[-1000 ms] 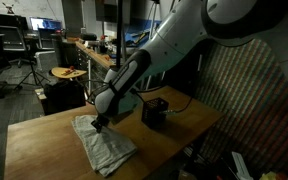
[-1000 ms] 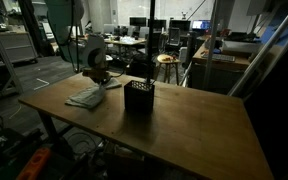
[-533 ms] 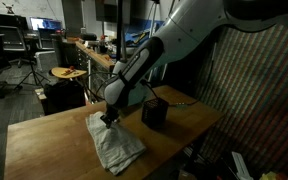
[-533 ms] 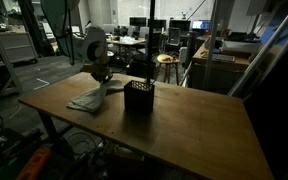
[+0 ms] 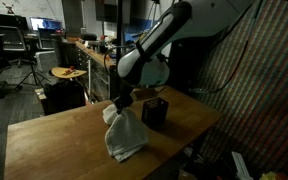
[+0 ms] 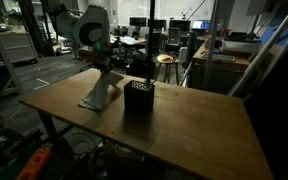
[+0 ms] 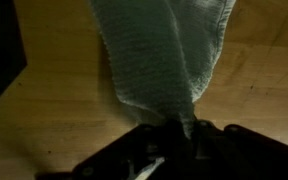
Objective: Pick up the white towel and push it down into the black basket
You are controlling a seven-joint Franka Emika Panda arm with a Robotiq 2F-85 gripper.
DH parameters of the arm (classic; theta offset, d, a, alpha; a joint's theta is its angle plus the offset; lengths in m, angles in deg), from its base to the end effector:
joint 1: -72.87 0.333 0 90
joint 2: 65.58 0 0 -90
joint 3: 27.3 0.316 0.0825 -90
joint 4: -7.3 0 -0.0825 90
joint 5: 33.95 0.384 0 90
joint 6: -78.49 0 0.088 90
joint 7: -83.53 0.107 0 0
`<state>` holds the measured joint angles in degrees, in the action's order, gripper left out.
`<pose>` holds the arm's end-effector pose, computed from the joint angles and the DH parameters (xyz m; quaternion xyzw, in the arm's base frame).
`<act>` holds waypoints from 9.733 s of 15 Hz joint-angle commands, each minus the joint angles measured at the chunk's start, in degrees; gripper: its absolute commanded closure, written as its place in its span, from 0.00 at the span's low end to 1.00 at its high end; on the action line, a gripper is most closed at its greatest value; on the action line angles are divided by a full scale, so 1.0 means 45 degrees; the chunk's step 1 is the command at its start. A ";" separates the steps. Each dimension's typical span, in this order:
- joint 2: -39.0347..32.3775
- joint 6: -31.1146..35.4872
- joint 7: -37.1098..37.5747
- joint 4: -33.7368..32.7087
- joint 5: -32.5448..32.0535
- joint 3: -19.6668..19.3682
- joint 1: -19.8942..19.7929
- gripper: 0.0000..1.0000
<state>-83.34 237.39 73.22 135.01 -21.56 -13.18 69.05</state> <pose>0.5634 0.0919 0.2595 -0.9866 -0.0725 -0.1175 0.0868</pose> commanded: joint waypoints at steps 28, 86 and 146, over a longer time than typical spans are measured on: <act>0.2980 0.2193 -0.4919 0.2355 0.4438 -0.3042 -0.1580 0.97; 0.1866 0.1712 -0.6026 0.2389 0.3848 -0.2449 -0.1365 0.96; 0.1428 0.0758 -0.1375 0.1907 -0.3755 -0.3177 -0.0560 0.96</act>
<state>-77.94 241.04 67.16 143.07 -39.17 -27.74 66.15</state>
